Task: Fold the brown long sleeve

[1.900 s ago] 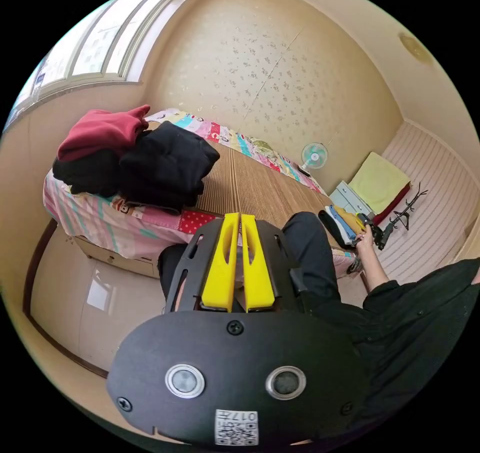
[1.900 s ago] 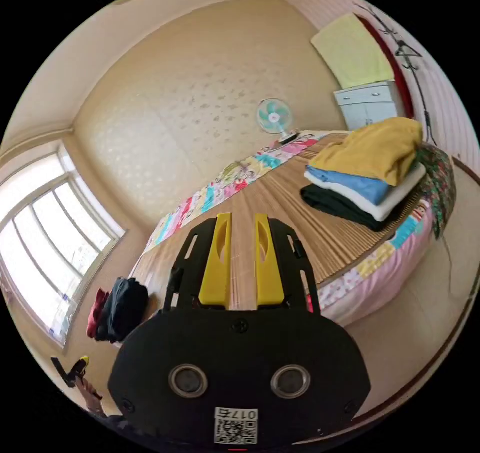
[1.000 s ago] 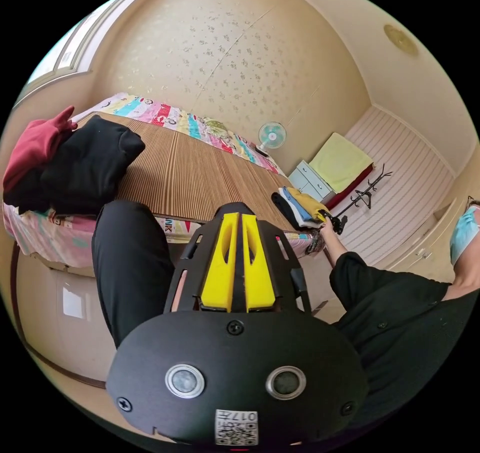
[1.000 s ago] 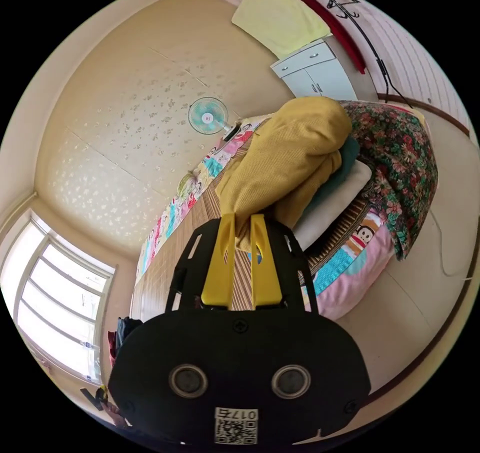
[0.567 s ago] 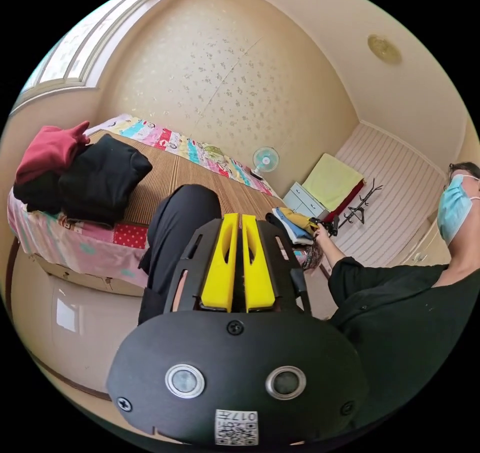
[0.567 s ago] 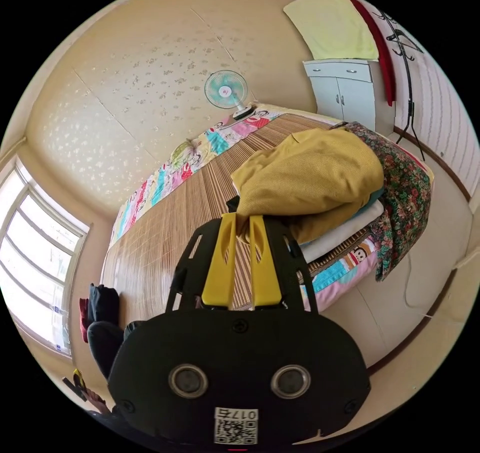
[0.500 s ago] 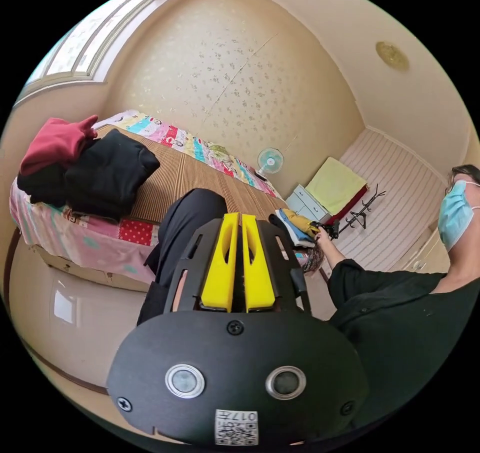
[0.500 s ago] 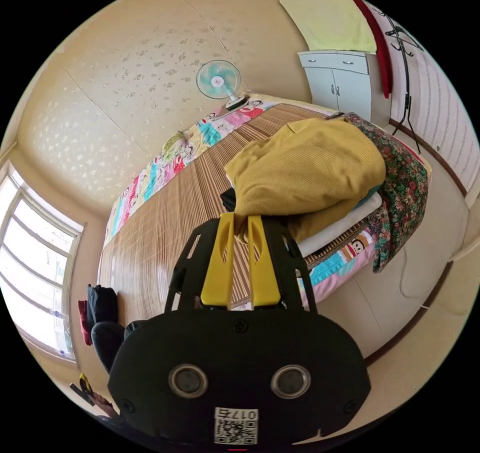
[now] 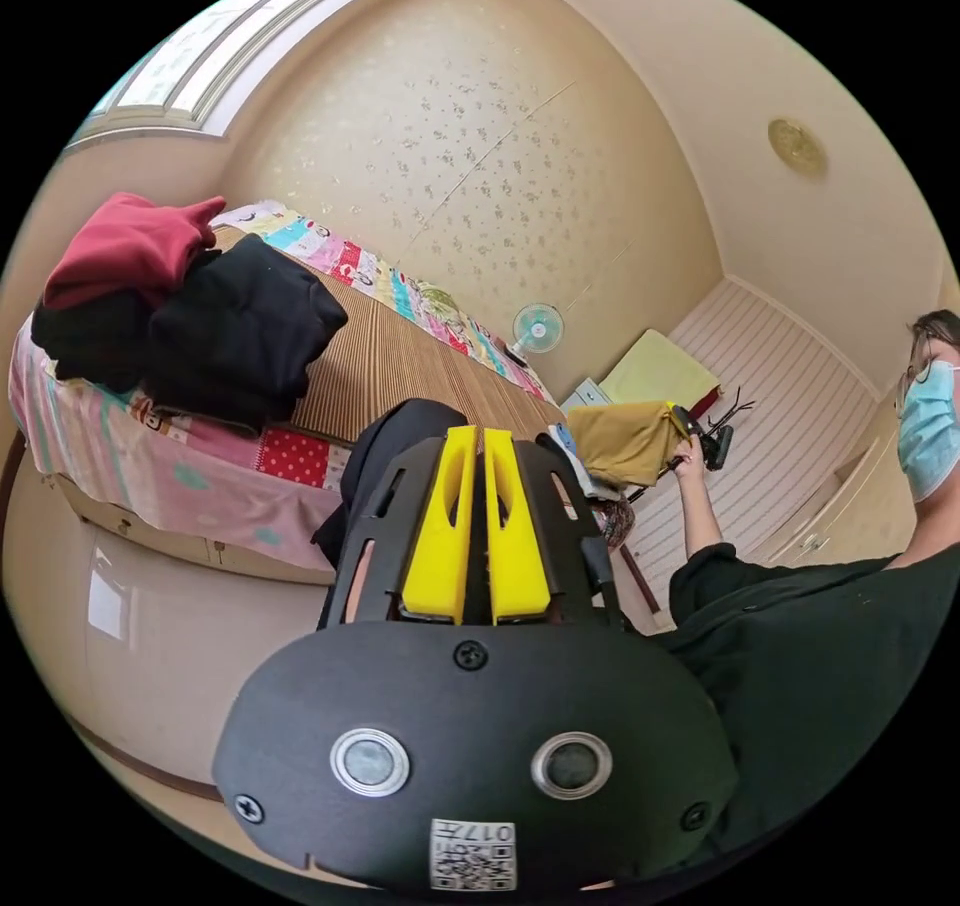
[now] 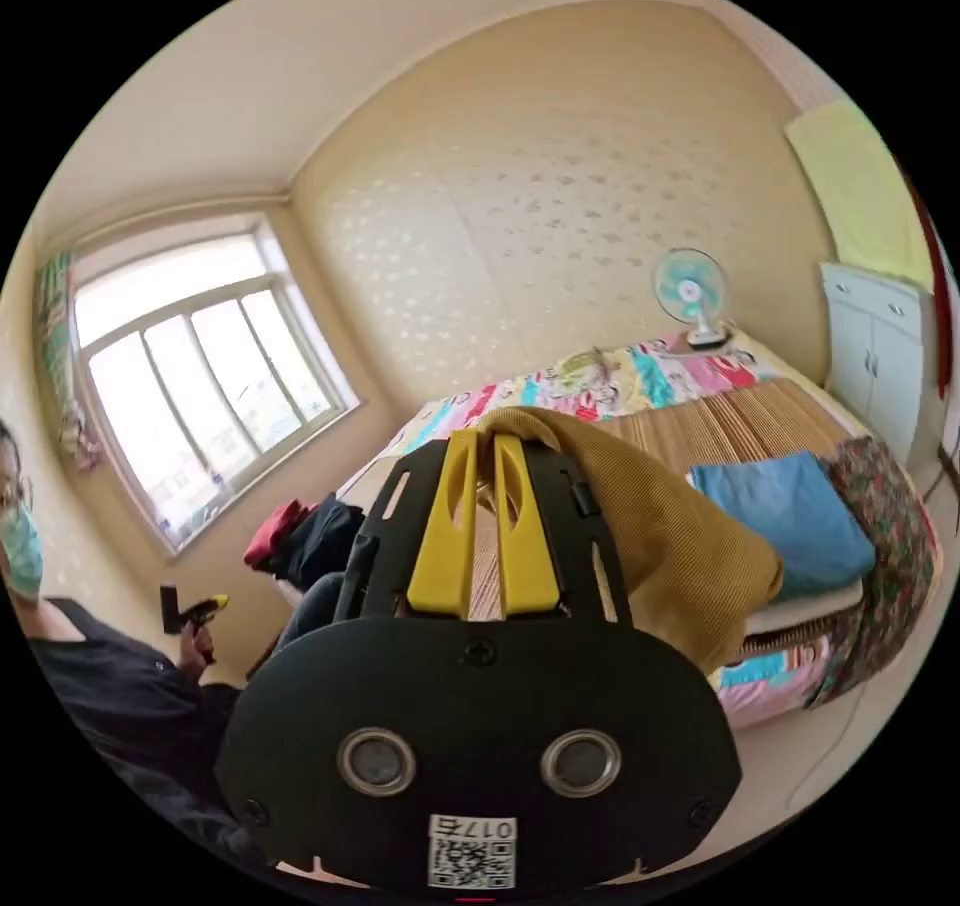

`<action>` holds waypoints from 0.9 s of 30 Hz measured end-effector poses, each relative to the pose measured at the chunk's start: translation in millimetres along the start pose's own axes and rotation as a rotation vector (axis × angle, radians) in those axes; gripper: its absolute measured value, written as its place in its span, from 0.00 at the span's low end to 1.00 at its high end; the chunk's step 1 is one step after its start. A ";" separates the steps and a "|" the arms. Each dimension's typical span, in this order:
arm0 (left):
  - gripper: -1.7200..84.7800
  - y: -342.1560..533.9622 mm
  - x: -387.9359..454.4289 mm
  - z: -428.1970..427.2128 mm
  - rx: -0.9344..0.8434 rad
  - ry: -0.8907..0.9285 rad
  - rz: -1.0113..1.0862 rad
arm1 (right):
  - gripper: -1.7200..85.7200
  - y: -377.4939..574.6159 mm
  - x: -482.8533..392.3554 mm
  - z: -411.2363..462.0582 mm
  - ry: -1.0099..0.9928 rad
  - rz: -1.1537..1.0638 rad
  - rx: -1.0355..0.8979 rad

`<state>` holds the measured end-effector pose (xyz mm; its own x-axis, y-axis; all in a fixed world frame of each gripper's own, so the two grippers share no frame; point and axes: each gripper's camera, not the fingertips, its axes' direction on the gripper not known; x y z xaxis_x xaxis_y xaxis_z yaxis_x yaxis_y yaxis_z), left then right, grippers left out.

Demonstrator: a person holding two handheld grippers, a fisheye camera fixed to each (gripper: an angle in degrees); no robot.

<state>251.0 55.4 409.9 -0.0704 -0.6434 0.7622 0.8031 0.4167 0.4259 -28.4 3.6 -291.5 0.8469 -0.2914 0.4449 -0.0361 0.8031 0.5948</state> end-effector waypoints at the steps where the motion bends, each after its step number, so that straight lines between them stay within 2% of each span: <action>1: 0.01 -5.6 1.6 -3.2 0.021 0.020 0.016 | 0.05 1.9 -23.1 6.7 -0.050 -0.044 -0.016; 3: 0.02 -12.8 5.3 -8.3 0.051 0.047 0.033 | 0.05 31.5 -108.2 44.2 -0.281 -0.157 -0.096; 6: 0.03 -14.5 9.1 -11.8 0.090 0.053 0.051 | 0.06 112.0 -188.6 122.6 -0.548 -0.153 -0.272; 9: 0.07 -15.5 1.0 -0.4 0.072 0.101 0.015 | 0.05 205.0 -236.9 198.7 -0.714 -0.078 -0.533; 12: 0.09 -21.4 -6.6 15.4 0.022 0.189 -0.025 | 0.04 243.5 -229.0 202.3 -1.007 0.046 -0.558; 14: 0.10 -26.8 -1.8 30.5 -0.036 0.203 0.011 | 0.04 241.1 -207.9 178.6 -0.968 0.040 -0.505; 16: 0.11 -33.4 4.4 45.6 -0.108 0.207 0.048 | 0.05 233.5 -178.7 149.3 -0.810 0.041 -0.413; 18: 0.11 -39.1 11.6 61.1 -0.169 0.234 0.071 | 0.07 229.0 -135.2 121.2 -0.470 0.112 -0.318; 21: 0.11 -45.0 26.2 85.3 -0.237 0.275 0.092 | 0.11 236.9 -104.2 126.2 -0.118 0.117 -0.371; 23: 0.12 -48.3 37.3 103.9 -0.290 0.270 0.094 | 0.11 249.3 -96.8 159.6 -0.118 0.110 -0.551; 24: 0.12 -49.4 39.7 108.1 -0.303 0.273 0.094 | 0.10 260.5 -100.5 179.3 -0.223 0.097 -0.623; 25: 0.13 -52.4 43.6 115.4 -0.328 0.287 0.091 | 0.10 265.6 -105.5 184.3 -0.290 0.084 -0.621; 27: 0.14 -59.5 45.0 123.1 -0.372 0.310 0.068 | 0.07 275.3 -129.9 171.9 -0.434 0.060 -0.422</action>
<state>127.2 80.6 478.8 0.1238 -0.8074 0.5769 0.9607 0.2430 0.1339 -239.5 173.1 -70.5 0.5529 -0.3532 0.7547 0.2112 0.9356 0.2831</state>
